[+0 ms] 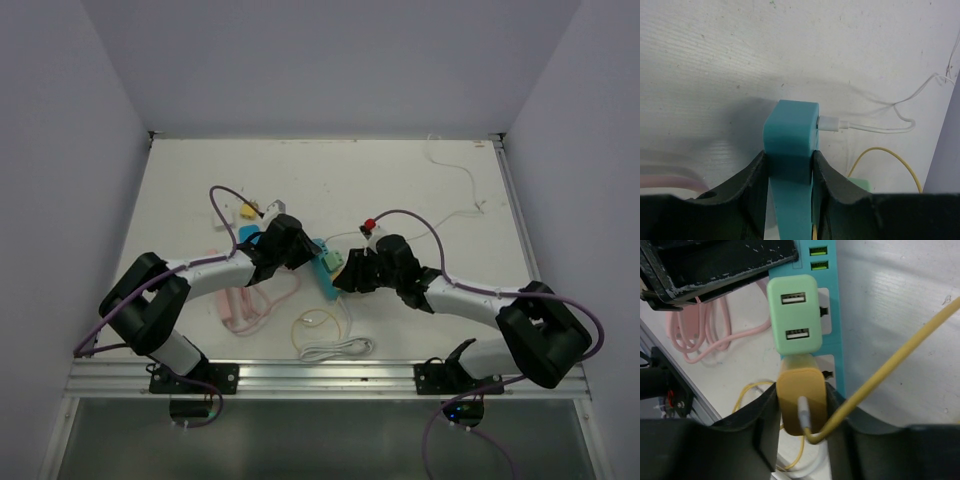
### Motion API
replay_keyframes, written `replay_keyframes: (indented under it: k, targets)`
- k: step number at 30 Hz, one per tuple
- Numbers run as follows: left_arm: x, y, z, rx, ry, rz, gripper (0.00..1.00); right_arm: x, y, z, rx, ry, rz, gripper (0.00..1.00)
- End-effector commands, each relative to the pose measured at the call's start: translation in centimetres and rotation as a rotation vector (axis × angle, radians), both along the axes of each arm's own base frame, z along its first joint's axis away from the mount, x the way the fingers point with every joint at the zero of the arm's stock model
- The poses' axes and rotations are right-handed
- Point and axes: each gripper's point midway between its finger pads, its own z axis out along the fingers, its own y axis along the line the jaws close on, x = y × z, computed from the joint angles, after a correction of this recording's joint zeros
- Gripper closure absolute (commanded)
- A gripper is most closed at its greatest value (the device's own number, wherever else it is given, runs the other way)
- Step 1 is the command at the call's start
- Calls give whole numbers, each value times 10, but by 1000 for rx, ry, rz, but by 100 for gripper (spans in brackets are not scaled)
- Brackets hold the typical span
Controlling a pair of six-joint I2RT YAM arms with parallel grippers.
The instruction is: Pull the plug off the socket
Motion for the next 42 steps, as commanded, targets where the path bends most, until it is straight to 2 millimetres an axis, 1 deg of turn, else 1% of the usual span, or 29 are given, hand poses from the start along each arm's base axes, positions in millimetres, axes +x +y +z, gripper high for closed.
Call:
replay_keyframes:
  k: [1,3,4,6,8,15,19,20,22,23,29,31,32,33,35,42]
  targets:
    - [3,6,-3,36,-20,-2,100,13,7,12,22,-69,-6,68]
    - [2,10,-7,60,-12,2,100,15,5,13,12,-80,-13,80]
    - [2,11,-9,75,-9,5,100,15,2,15,9,-86,-18,90]
    - [3,14,-13,102,-3,7,100,15,0,17,2,-94,-27,100]
    - [-2,23,-21,154,23,10,100,14,-3,22,-3,-104,-30,100]
    - [-10,39,-36,244,45,5,100,22,-22,36,-1,-115,-81,100]
    - [-11,49,-41,316,51,-8,100,24,-26,40,-8,-105,-88,100]
    - [-14,54,-44,342,65,-9,100,26,-26,42,-9,-105,-95,100]
    - [-14,59,-46,378,70,-2,100,28,-30,40,-27,-90,-108,100]
    - [-16,63,-48,397,79,-6,100,31,-32,42,-26,-90,-117,100]
    - [-20,76,-55,470,92,-2,100,33,-39,38,-46,-54,-135,100]
    - [-19,80,-55,491,90,3,100,34,-42,37,-54,-41,-139,100]
    - [-19,81,-55,498,91,3,100,35,-42,37,-52,-40,-138,100]
    - [-19,82,-54,503,88,6,100,34,-47,33,-66,-22,-147,100]
    - [-19,85,-55,518,90,6,100,34,-50,31,-68,-12,-152,100]
    - [-21,91,-58,558,96,5,100,38,-62,28,-62,21,-165,100]
